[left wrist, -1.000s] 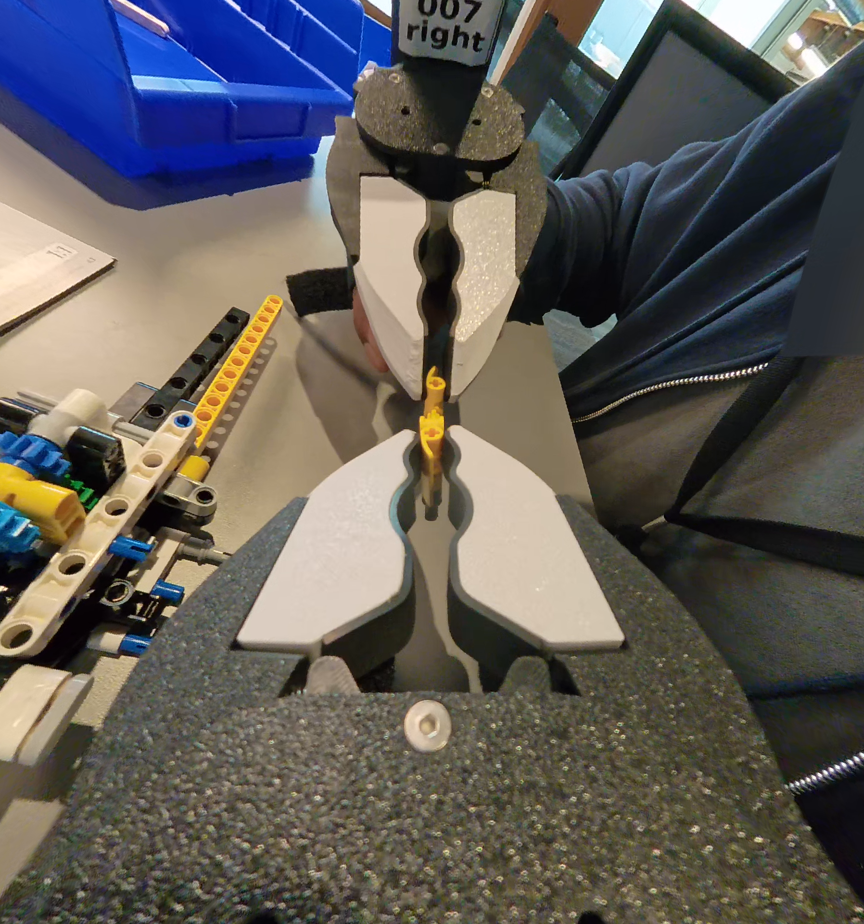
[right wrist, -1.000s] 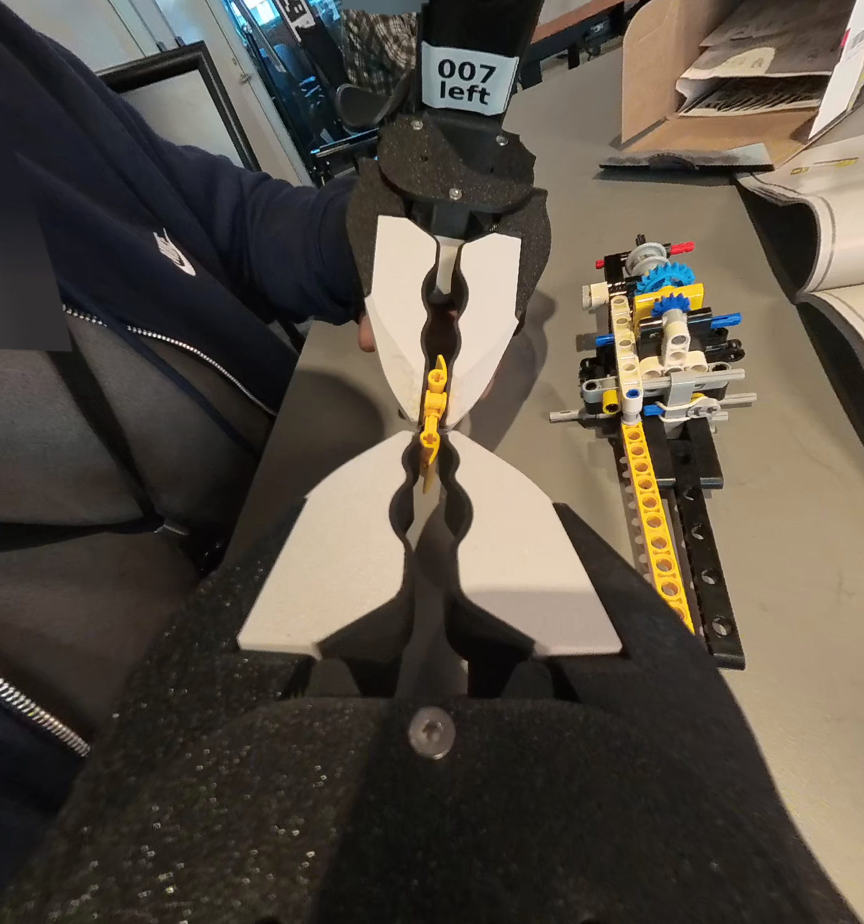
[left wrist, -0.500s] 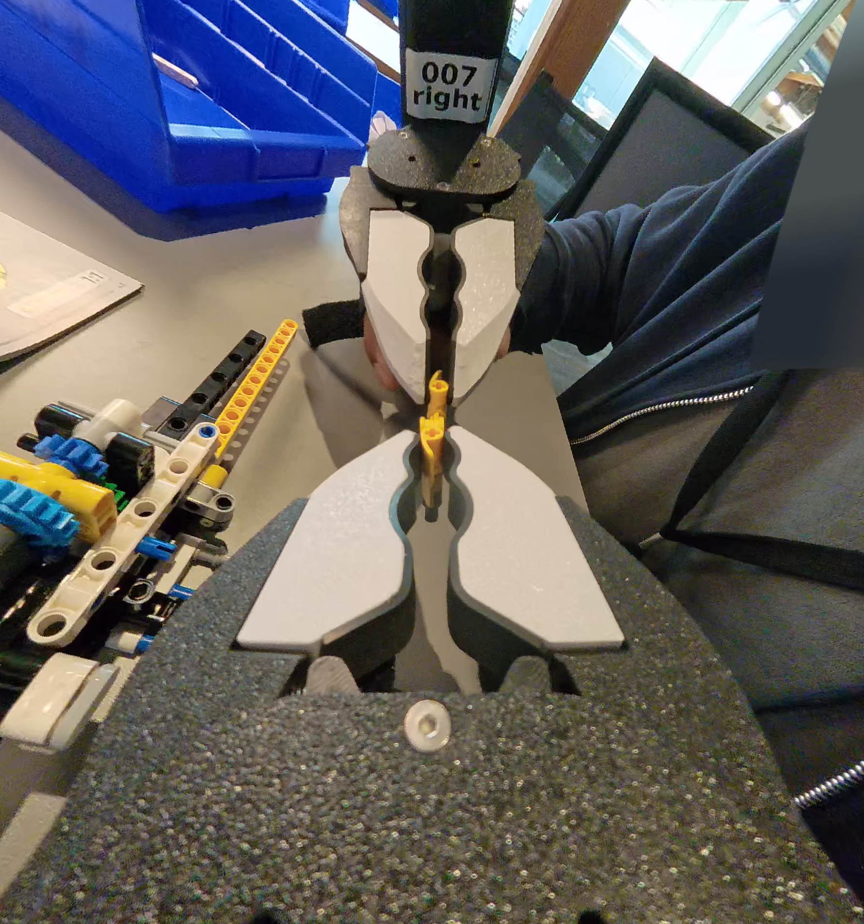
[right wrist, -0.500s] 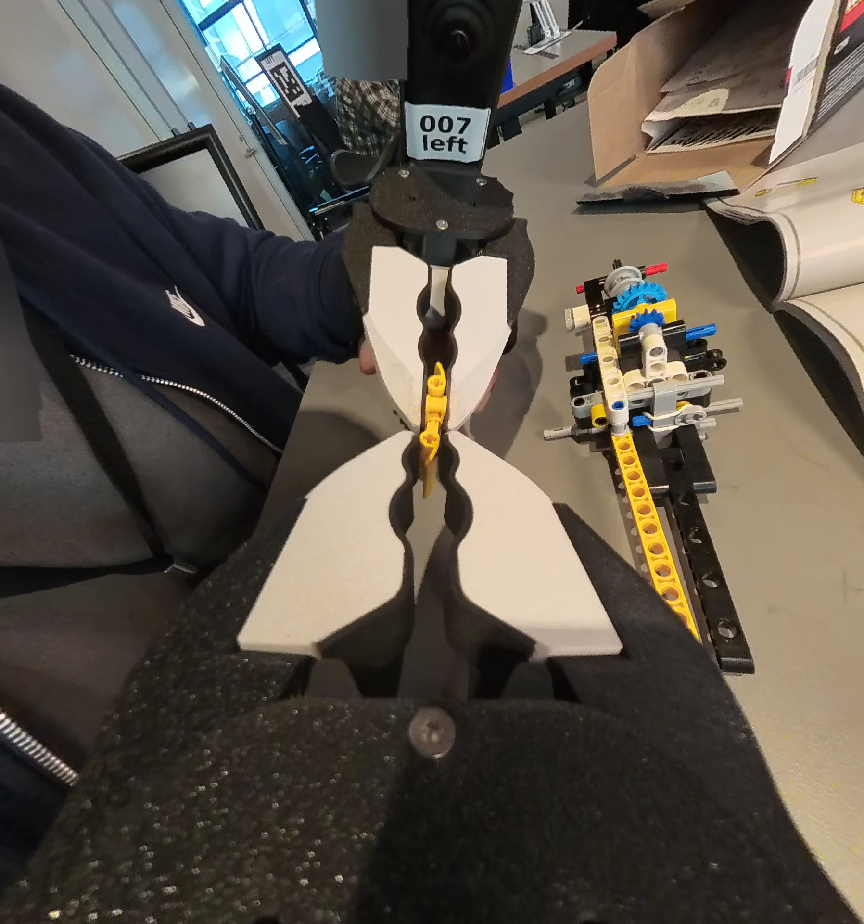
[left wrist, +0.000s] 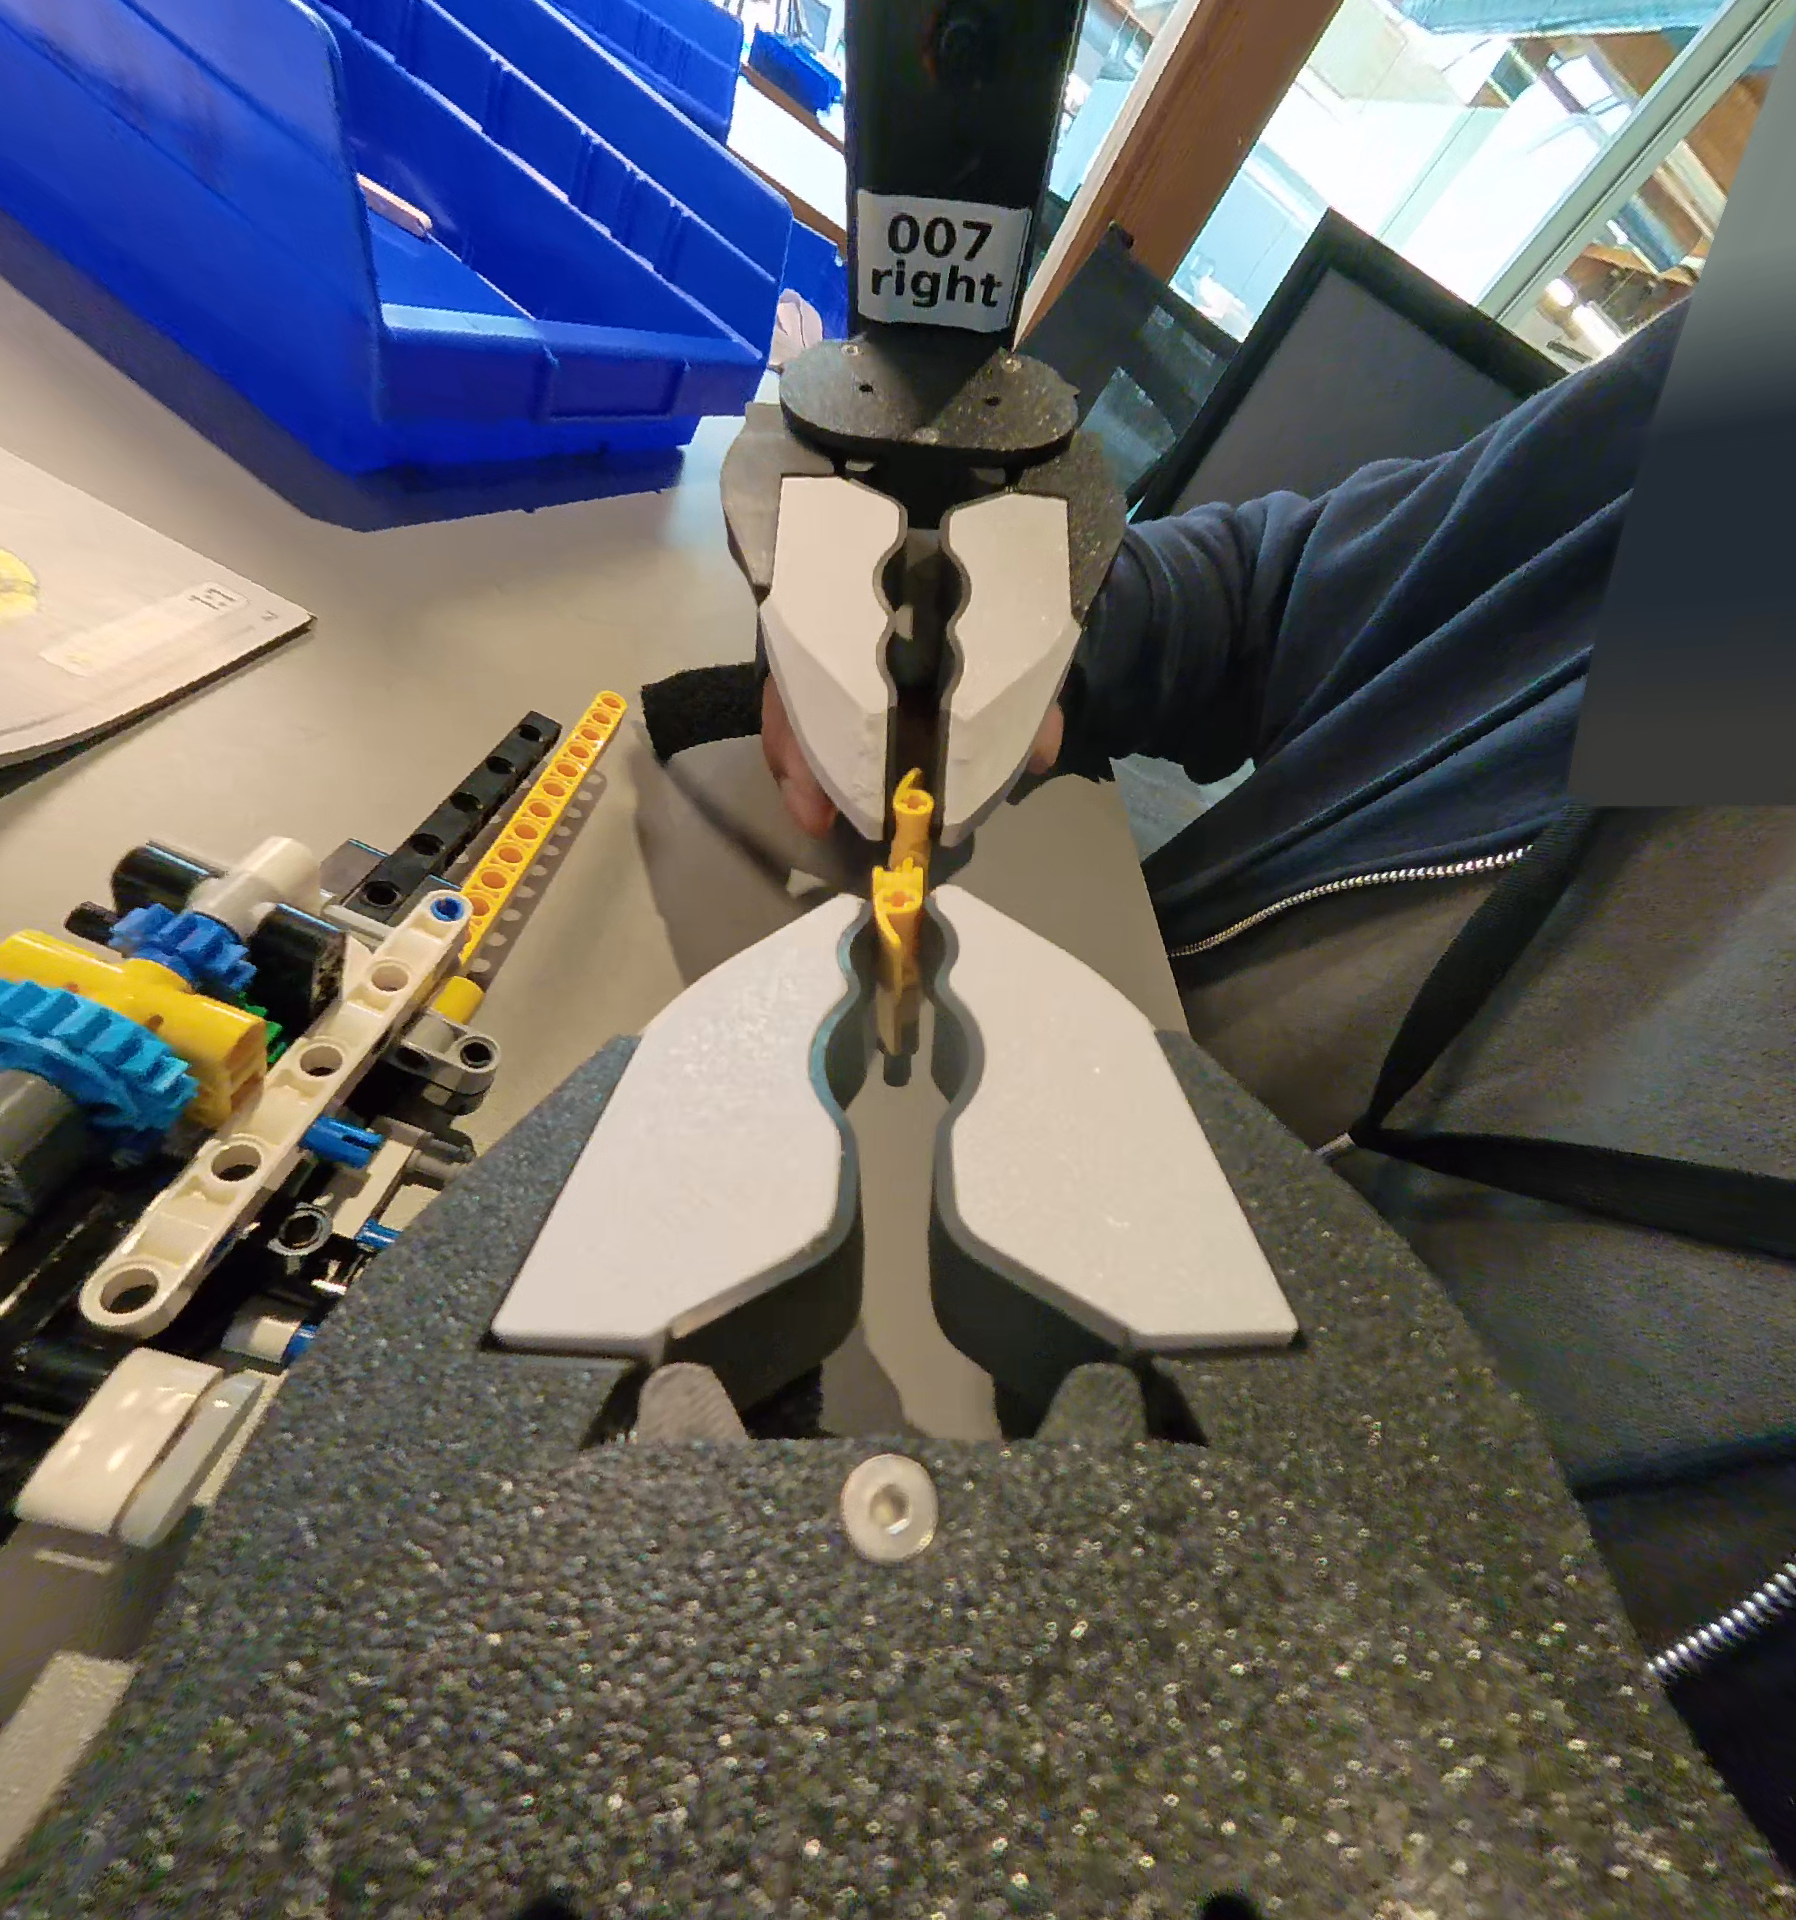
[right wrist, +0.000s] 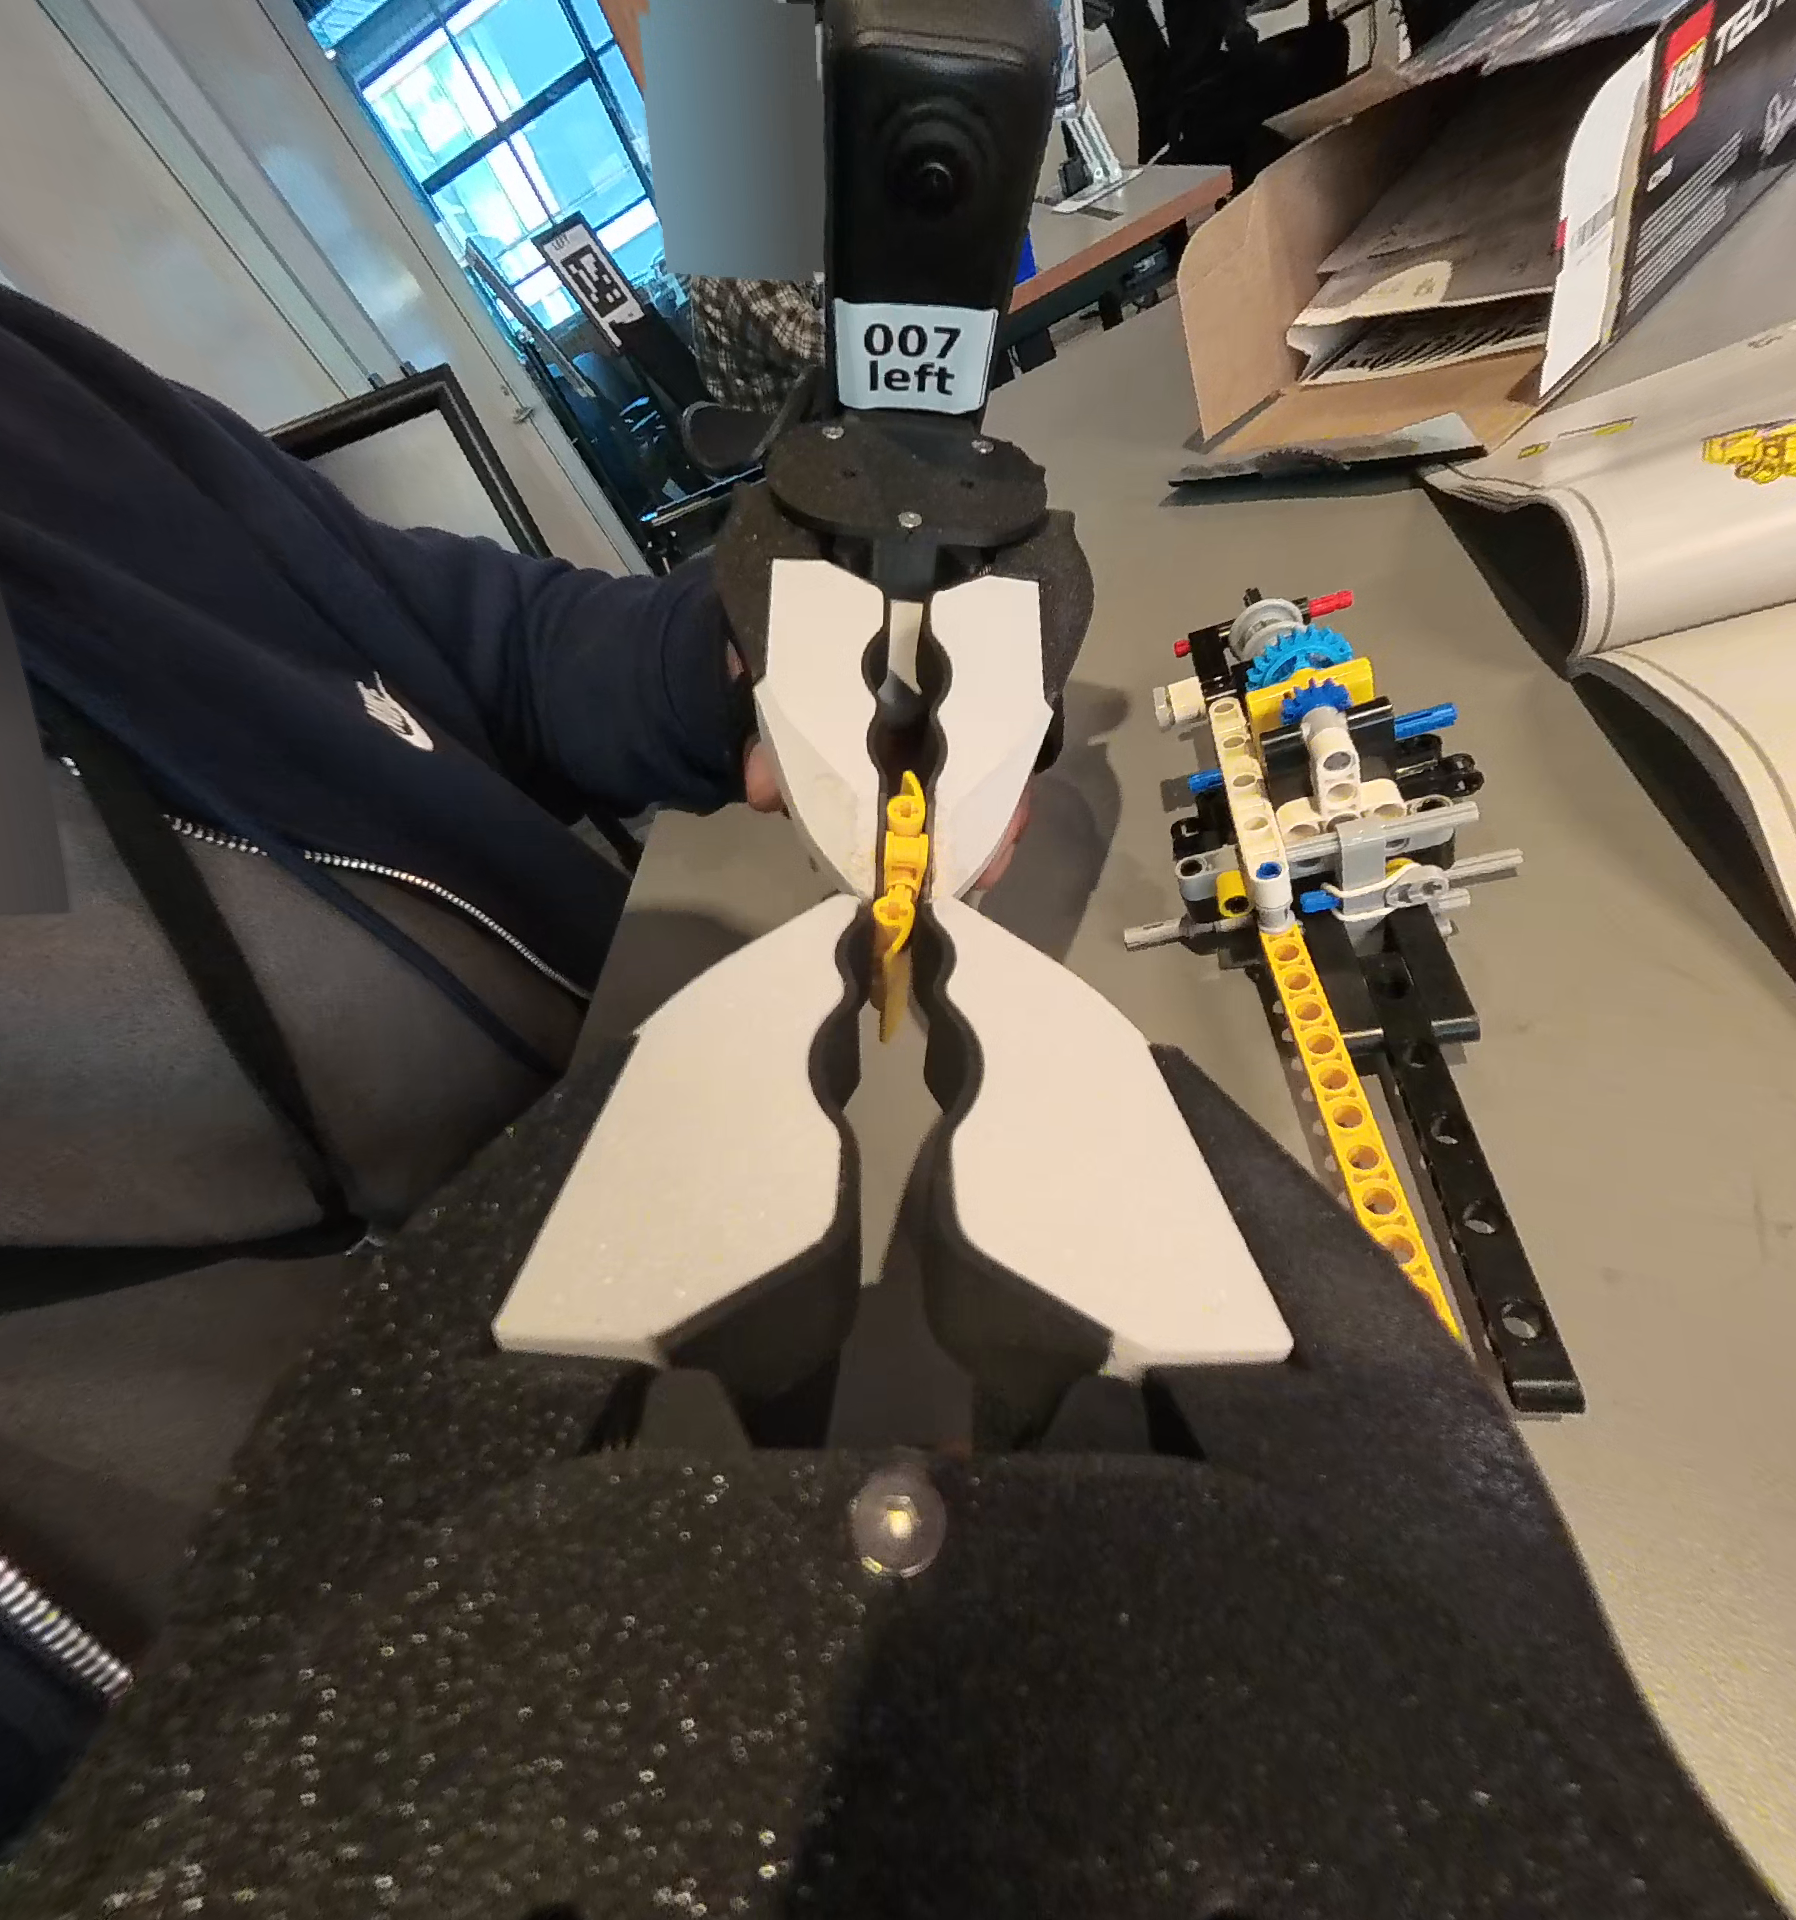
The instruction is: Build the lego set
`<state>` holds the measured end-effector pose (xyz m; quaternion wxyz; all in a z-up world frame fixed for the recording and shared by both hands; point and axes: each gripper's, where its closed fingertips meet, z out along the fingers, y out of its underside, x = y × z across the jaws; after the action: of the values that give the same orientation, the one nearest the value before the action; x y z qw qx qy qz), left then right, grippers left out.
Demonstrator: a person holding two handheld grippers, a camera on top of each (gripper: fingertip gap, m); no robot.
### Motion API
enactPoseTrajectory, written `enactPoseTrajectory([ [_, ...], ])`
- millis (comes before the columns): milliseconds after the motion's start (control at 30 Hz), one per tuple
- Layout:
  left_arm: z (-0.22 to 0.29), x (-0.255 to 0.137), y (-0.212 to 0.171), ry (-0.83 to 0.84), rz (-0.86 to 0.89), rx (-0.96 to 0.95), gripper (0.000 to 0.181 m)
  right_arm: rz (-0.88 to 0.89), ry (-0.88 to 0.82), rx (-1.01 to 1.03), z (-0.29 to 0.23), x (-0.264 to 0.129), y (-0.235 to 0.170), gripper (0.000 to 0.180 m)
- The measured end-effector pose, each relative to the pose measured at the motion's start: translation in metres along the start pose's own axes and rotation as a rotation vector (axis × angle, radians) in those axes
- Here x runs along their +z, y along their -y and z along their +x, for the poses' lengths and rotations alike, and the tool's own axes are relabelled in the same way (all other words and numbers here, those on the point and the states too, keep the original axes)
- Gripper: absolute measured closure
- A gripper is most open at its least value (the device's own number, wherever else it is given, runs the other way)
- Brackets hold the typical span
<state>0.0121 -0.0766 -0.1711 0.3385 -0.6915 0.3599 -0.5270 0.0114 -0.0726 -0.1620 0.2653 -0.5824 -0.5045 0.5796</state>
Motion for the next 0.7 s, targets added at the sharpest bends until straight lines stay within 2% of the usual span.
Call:
enactPoseTrajectory([
  [700, 0.0008, 0.0029, -0.0030, -0.011, -0.023, -0.053, 0.174, -0.023, -0.019, 0.013, 0.0008, 0.0029, -0.0041, 0.172],
])
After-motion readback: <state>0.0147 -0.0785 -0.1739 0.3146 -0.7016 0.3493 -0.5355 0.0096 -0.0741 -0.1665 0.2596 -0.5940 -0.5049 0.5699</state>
